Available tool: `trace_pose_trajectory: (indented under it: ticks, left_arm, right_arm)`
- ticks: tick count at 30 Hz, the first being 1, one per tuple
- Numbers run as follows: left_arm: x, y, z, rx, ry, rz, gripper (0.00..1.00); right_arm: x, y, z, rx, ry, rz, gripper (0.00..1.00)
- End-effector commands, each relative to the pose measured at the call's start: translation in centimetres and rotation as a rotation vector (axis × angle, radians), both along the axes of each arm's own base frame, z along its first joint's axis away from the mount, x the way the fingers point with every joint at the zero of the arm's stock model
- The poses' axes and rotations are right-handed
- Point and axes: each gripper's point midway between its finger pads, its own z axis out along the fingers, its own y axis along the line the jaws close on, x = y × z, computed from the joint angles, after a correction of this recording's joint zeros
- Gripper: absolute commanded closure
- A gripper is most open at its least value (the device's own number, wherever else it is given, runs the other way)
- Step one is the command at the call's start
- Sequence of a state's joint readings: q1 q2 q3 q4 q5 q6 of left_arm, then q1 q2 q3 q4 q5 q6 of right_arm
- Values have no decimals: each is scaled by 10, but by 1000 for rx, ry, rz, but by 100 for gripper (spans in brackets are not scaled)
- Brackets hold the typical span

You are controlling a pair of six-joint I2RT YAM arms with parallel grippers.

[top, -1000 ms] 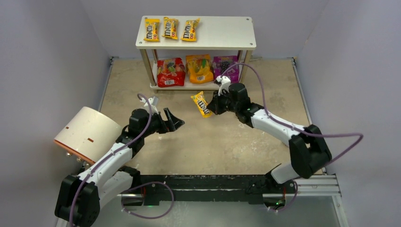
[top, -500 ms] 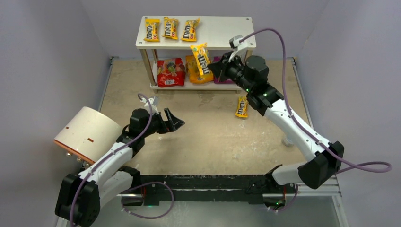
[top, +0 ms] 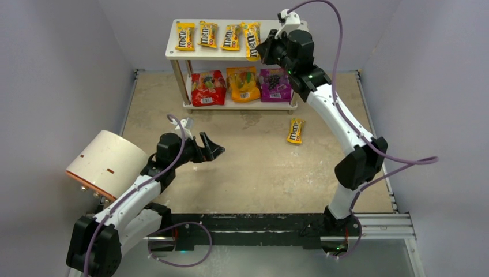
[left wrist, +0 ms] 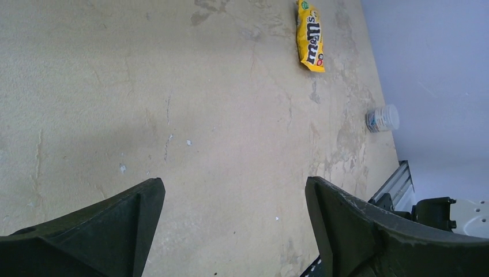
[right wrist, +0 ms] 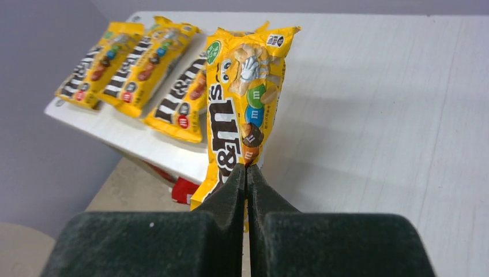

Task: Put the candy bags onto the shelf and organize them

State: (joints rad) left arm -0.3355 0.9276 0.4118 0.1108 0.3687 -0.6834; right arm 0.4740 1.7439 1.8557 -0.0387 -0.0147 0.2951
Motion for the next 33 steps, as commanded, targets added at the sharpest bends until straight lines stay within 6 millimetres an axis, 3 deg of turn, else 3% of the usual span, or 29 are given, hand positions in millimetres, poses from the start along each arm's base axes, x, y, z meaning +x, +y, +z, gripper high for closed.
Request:
trace_pose_trajectory:
  ticks: [1,6,13,20,22,29,33]
  left_arm:
    - [3,-1,13,4,-70,-15,1]
    - [2,-1,13,3,-71,-15,0]
    - [1,0,14,3,-73,-16,0]
    - [0,1,15,7,-80,-10,0]
    - [0,1,13,8,-77,-11,0]
    - [1,0,13,4,-72,-16,0]
    - [0,-1,11,3,-67,-20,0]
  right_arm:
    - [12,-7,18,31,3,-45,100]
    - [25,-12,14,32,5,-94,100]
    - [43,-11,-15,9,52,-127,100]
    - [47,-10,-12,11,48,-130,92]
    - [45,-11,-10,14,44,-128,88]
    - [40,-19,1,8,15,-150,54]
    - [38,-20,5,3,5,-148,43]
